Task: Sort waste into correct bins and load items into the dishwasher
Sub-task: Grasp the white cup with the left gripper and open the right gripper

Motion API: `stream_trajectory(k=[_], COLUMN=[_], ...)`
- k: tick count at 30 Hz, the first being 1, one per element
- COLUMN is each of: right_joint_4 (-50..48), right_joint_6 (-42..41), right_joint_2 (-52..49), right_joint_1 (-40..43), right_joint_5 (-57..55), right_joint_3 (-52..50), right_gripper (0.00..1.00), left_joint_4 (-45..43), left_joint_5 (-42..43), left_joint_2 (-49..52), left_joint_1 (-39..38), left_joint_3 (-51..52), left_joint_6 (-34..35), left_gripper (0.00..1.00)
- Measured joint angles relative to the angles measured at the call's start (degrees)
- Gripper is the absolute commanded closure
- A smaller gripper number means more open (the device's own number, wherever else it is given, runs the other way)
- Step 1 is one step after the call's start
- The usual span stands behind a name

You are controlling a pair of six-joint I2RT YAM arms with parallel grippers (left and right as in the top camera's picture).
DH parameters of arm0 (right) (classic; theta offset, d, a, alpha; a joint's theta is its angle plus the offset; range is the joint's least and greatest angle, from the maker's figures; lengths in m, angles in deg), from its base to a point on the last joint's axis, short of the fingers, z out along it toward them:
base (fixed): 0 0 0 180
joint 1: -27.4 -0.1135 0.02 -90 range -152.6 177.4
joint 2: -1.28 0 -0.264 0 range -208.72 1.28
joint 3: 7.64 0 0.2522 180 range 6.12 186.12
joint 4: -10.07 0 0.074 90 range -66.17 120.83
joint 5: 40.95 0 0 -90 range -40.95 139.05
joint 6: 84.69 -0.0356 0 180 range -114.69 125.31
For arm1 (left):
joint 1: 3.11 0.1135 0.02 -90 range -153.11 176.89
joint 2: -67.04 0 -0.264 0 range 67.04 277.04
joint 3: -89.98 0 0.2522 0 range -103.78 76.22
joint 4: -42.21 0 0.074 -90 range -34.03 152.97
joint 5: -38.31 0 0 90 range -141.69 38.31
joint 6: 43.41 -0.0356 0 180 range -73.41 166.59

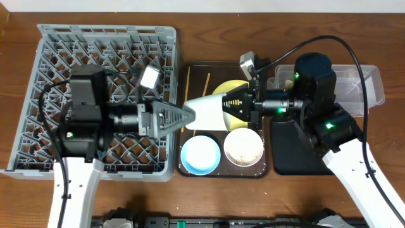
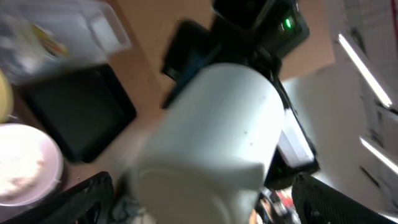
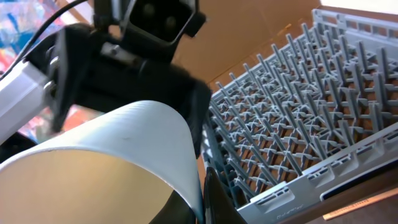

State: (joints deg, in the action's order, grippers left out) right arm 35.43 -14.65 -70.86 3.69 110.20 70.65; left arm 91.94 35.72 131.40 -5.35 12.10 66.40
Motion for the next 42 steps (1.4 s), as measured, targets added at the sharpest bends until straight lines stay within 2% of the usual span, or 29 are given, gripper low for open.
stream_trajectory(k=[6,15,17,21,23,30,32,37,42], right_joint_4=[-0.37,0.59,0.87,1.16,1.22,1.2,1.16,1.18,1.22], right_joint_6=[-0.9,-1.53,-1.68,-1.73,-1.7,-1.73,-1.7,-1.66,-1.66], right_joint_2=[0.0,-0.02,-0.11,-0.13,-0.15,-0.17,-0.17,-0.17,-0.2], right_joint_1=[-0.96,-0.96,-0.96,-0.92,-0.92,-0.9,-0.85,-0.92,-0.98], right_joint_5=[-0.39,-1.18,-1.57,-1.68,-1.6,-1.49,-1.2,-0.46,0.04], right_joint_3=[0.0,0.0,0.0,0.0,0.0,0.0,0.0,0.0,0.0], right_gripper=[0.99,0.94,0.99,0.99,0.99,0.99,0.99,0.99,0.99], left_joint_4=[-0.11,-0.31,-0.42,-1.38,-2.25,-3.65,-4.42,-5.49,-6.27], left_joint_5=[-0.57,-1.77,-2.6,-4.31,-5.11,-5.11,-4.68,-4.87,-5.35], left_joint_2=[0.07,0.09,0.07,0.04,0.04,0.04,0.04,0.04,0.04], left_joint_1=[-3.91,-4.31,-4.46,-4.59,-4.63,-4.61,-4.55,-4.61,-4.68], left_joint_3=[0.0,0.0,0.0,0.0,0.0,0.0,0.0,0.0,0.0], left_joint_6=[1.18,1.14,1.14,1.25,1.57,2.29,2.34,2.64,2.67], left_gripper=[0.29,0.29,0.26,0.12,0.12,0.28,0.27,0.09,0.11])
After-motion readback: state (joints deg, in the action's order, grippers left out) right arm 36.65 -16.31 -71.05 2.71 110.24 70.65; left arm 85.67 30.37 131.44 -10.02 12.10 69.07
